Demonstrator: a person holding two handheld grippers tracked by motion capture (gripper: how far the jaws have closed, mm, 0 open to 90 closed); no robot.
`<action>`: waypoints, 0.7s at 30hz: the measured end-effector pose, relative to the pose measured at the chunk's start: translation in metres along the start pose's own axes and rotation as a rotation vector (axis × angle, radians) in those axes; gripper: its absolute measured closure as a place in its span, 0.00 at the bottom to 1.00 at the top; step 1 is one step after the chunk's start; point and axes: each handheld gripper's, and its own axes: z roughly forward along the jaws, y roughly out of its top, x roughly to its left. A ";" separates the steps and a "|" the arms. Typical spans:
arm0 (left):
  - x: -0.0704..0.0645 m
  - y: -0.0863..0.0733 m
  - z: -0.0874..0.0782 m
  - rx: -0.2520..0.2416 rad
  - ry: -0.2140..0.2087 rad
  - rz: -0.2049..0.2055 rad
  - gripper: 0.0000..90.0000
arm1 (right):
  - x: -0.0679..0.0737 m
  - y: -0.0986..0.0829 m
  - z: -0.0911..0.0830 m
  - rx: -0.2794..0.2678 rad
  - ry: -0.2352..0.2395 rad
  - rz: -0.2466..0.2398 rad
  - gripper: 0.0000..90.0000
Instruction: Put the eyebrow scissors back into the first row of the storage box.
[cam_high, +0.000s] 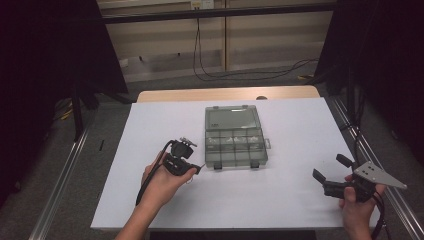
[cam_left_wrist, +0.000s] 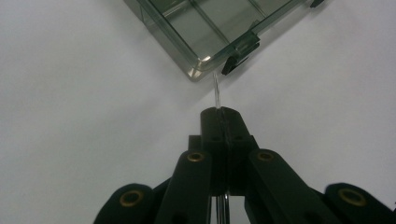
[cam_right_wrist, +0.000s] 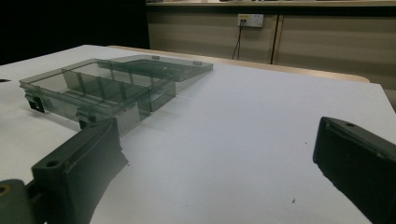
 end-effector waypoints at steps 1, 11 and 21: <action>0.000 0.001 0.000 0.001 -0.003 -0.001 1.00 | 0.000 0.000 0.000 -0.003 -0.001 -0.006 0.01; -0.001 0.017 -0.004 -0.019 -0.013 0.037 1.00 | 0.001 0.000 0.001 0.007 0.006 -0.007 0.01; -0.001 0.033 -0.006 -0.032 -0.036 0.048 1.00 | 0.000 0.000 0.001 0.006 0.006 -0.011 0.01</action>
